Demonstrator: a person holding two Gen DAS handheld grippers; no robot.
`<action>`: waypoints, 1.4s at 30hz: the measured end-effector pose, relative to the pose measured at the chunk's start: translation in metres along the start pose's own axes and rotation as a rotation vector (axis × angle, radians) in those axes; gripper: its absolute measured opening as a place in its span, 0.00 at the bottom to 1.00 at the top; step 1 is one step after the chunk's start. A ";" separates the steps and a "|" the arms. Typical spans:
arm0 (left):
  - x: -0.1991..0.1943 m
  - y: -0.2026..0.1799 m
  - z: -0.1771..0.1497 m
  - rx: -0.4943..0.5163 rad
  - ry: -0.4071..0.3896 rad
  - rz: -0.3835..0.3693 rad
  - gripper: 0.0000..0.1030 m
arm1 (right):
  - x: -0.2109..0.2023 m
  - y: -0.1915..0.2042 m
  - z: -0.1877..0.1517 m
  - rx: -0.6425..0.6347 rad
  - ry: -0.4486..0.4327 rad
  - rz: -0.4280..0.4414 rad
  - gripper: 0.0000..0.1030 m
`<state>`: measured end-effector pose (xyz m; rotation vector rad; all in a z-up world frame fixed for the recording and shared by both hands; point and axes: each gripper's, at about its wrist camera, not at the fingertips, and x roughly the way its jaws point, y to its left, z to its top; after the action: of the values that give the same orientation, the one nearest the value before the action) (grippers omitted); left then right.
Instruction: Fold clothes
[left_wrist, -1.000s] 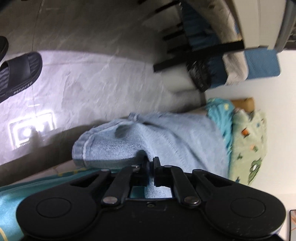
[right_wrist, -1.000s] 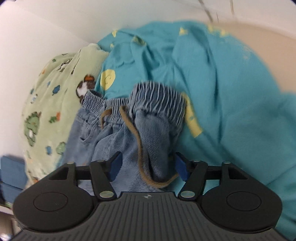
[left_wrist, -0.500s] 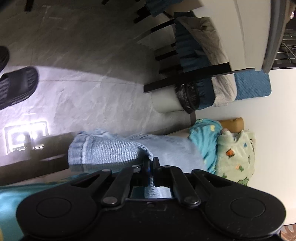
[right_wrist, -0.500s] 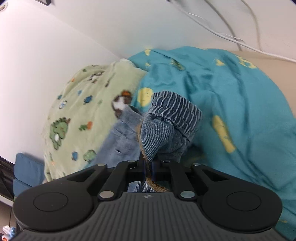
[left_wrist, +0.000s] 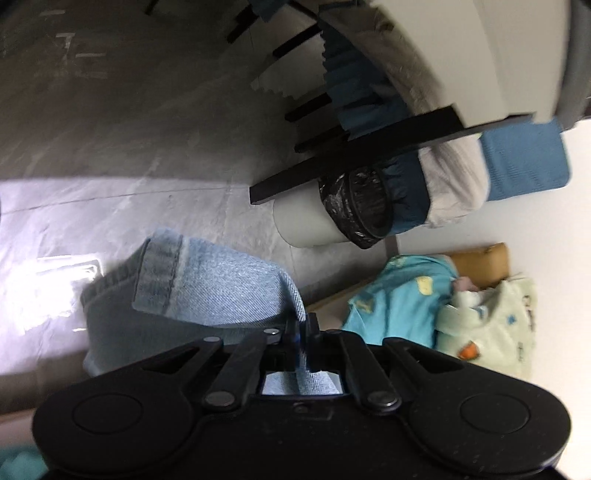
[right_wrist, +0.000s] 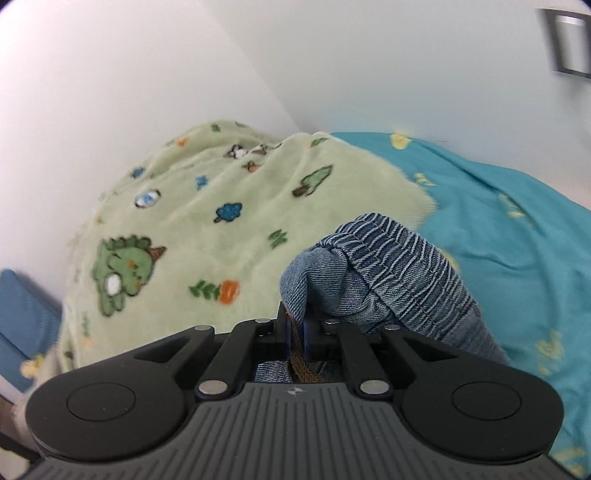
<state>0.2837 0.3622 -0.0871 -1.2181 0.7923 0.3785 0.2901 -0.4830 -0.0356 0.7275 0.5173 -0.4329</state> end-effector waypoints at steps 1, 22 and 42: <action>0.015 -0.008 0.006 0.007 0.003 0.011 0.02 | 0.016 0.006 -0.001 -0.019 0.003 -0.013 0.05; 0.082 0.052 0.012 0.046 0.203 -0.015 0.43 | 0.093 0.004 -0.049 -0.235 0.028 -0.081 0.32; 0.080 0.195 -0.038 -0.409 0.514 -0.136 0.68 | -0.074 -0.004 -0.126 -0.251 0.125 -0.110 0.41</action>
<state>0.1986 0.3786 -0.2824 -1.7814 1.0949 0.1122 0.1925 -0.3810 -0.0747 0.4873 0.7176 -0.4176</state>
